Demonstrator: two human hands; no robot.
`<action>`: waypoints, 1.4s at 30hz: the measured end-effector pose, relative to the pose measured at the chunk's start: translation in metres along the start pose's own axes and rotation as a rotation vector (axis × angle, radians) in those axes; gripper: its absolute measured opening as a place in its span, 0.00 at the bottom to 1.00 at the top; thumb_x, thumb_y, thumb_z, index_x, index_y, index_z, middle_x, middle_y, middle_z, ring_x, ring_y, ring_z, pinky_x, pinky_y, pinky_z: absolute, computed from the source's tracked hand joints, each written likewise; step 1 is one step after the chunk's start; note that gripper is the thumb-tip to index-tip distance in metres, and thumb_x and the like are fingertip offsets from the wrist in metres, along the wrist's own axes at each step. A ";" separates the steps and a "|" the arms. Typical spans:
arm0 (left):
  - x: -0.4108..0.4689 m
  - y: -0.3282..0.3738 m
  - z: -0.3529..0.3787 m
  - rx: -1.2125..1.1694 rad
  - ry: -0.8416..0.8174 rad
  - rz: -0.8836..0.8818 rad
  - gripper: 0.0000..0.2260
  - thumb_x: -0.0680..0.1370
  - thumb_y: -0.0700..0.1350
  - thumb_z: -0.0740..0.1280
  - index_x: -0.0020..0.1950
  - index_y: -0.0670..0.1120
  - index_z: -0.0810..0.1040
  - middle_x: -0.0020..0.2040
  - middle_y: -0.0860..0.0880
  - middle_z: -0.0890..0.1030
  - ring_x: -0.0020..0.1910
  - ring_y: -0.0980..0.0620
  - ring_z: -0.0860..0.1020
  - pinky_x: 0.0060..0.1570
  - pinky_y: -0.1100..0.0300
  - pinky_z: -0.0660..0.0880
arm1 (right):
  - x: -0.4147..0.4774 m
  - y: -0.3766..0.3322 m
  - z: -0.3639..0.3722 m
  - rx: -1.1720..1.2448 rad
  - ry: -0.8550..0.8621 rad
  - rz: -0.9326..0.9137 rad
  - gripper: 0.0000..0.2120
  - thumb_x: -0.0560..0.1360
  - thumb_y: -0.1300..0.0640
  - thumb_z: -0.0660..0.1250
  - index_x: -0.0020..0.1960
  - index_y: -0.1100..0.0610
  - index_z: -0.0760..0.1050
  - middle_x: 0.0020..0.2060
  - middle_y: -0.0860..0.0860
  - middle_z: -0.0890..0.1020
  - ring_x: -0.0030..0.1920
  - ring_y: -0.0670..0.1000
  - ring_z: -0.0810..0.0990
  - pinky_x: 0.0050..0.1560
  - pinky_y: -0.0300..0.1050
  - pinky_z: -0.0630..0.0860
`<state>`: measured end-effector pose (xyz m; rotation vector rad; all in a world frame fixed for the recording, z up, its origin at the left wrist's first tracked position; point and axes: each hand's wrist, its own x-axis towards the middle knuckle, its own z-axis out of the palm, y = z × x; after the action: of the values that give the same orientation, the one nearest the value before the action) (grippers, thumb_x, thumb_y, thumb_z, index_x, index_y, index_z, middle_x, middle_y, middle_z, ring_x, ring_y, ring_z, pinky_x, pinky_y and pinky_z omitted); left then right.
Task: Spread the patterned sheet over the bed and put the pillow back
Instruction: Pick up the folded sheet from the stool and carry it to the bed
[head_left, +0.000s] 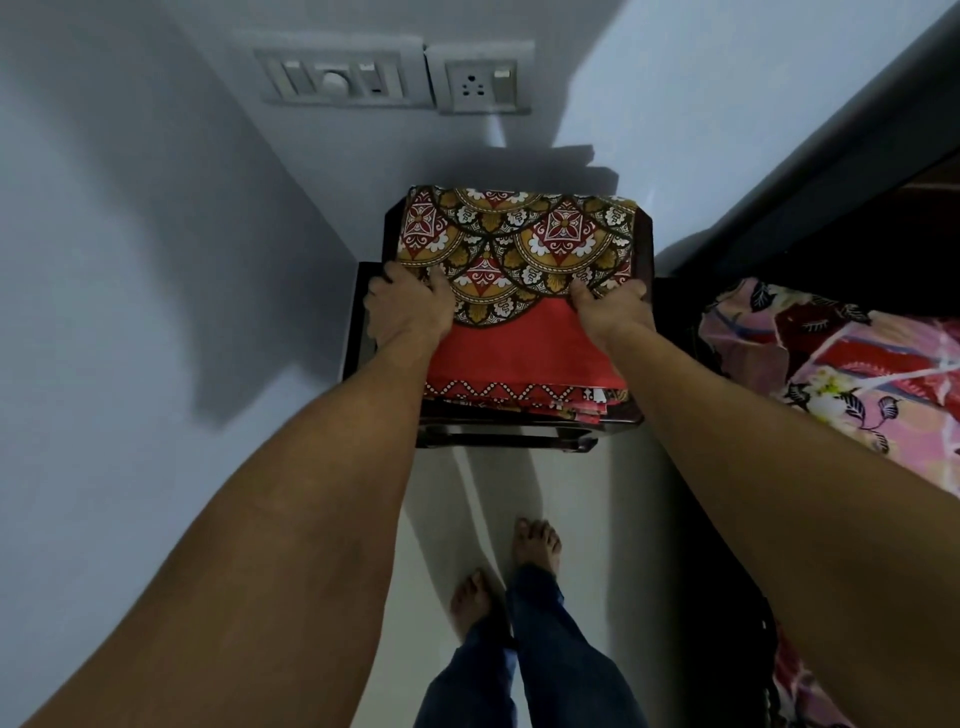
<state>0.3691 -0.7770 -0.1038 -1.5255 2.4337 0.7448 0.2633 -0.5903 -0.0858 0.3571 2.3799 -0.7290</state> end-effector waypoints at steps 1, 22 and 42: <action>0.000 0.001 0.000 0.004 -0.003 -0.011 0.32 0.82 0.61 0.54 0.77 0.40 0.60 0.72 0.36 0.68 0.69 0.37 0.68 0.64 0.43 0.70 | 0.002 0.001 0.000 0.027 -0.010 0.015 0.42 0.76 0.34 0.66 0.76 0.61 0.58 0.71 0.63 0.70 0.70 0.65 0.71 0.68 0.61 0.71; 0.003 0.011 0.003 -0.050 0.050 -0.125 0.33 0.79 0.62 0.59 0.74 0.39 0.64 0.69 0.38 0.71 0.66 0.40 0.72 0.52 0.50 0.69 | 0.006 0.001 -0.011 0.400 -0.180 0.145 0.36 0.68 0.43 0.79 0.69 0.59 0.72 0.61 0.55 0.80 0.59 0.60 0.80 0.64 0.58 0.76; -0.019 0.011 -0.022 -0.157 0.084 -0.086 0.27 0.78 0.63 0.61 0.64 0.41 0.72 0.57 0.45 0.79 0.53 0.44 0.79 0.42 0.55 0.67 | -0.018 -0.002 -0.033 0.515 -0.232 0.095 0.28 0.67 0.49 0.81 0.60 0.57 0.71 0.55 0.55 0.82 0.53 0.60 0.83 0.57 0.62 0.81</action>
<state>0.3707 -0.7690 -0.0743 -1.7404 2.4008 0.8900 0.2607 -0.5740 -0.0522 0.5589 1.9226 -1.2640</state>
